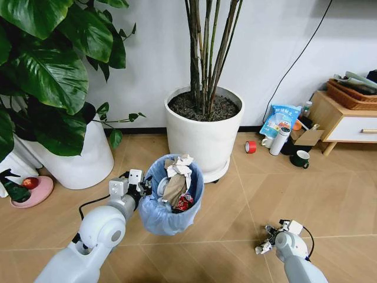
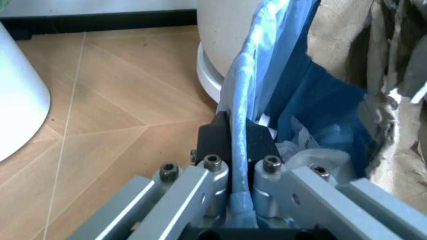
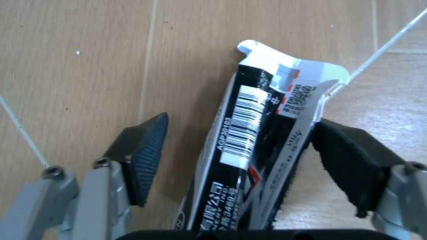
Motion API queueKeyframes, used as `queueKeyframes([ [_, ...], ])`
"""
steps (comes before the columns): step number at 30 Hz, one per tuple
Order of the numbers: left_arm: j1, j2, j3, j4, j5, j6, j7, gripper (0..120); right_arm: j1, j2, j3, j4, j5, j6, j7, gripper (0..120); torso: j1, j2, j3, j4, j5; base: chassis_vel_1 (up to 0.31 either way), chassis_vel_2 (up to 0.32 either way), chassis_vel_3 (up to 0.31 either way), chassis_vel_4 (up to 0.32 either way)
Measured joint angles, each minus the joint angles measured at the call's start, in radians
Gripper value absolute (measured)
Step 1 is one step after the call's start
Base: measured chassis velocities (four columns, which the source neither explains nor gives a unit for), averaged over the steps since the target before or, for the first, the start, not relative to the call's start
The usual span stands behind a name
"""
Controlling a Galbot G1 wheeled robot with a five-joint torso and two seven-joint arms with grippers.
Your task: Pick up the trash bin and place the garbage on the floor into it.
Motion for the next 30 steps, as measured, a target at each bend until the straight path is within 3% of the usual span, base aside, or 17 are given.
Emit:
queueKeyframes([
  [22, 0.001, -0.002, 0.001, -0.007, 0.001, -0.004, 0.000, 0, -0.042, 0.001, -0.005, 0.050, -0.070, 0.019, -0.004, 24, 0.000, -0.001, 0.001, 0.0007, 0.0032, 0.000, 0.000, 0.000, 0.000],
  [26, 0.002, -0.003, 0.001, -0.010, 0.002, -0.004, 0.001, 0, -0.054, 0.004, -0.004, 0.075, -0.093, 0.020, -0.003, 15, 0.000, -0.001, 0.001, 0.0023, 0.0059, 0.000, 0.000, 0.000, 0.000],
  [30, 0.005, -0.003, 0.001, -0.011, 0.002, -0.004, 0.000, 0, -0.072, 0.005, 0.006, 0.117, -0.111, 0.019, 0.000, 6, 0.001, -0.001, 0.001, 0.0018, 0.0048, 0.000, 0.000, 0.000, 0.000],
])
